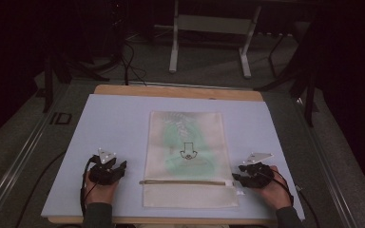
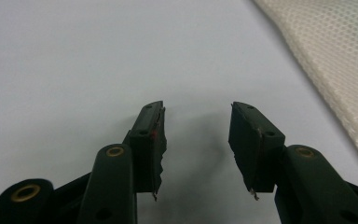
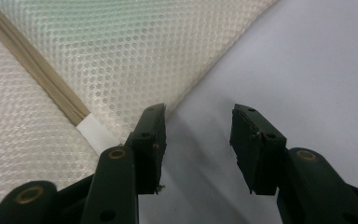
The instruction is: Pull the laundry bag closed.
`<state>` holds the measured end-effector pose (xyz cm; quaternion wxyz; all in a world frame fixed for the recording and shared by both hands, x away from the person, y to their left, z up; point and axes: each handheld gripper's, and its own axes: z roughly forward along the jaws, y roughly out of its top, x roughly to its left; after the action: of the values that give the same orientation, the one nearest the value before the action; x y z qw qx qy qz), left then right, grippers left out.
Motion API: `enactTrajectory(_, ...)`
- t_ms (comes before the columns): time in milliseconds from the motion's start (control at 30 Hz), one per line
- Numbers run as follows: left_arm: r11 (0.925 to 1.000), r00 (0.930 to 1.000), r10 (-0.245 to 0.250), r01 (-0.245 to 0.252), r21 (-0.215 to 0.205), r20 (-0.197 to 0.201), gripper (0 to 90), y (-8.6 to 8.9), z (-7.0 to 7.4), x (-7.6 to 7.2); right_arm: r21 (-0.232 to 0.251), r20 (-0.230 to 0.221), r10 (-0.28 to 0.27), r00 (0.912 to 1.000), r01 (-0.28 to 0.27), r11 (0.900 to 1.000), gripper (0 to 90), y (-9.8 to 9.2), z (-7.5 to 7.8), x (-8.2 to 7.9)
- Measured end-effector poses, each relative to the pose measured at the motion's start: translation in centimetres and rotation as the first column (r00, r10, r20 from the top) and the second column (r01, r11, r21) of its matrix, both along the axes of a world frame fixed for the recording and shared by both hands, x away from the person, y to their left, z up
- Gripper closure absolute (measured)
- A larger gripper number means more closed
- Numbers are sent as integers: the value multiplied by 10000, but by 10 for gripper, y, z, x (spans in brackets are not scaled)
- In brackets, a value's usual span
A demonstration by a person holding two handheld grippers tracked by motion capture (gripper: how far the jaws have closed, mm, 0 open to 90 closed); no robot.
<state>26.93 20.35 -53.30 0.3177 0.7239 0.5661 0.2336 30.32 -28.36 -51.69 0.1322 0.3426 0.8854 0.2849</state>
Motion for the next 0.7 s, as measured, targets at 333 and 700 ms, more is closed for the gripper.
enactTrajectory(333, 9991, 9991, -413, 414, -128, 21, 559, -3, 1, -1, 126, -103, 219, 9997, -218, 9997, 534, -1, 4, -2)
enactTrajectory(700, 9980, 9983, -584, 586, -222, 83, 566, -4, 3, -2, 38, -215, 570, 9981, -569, 9984, 537, 5, 8, -5)
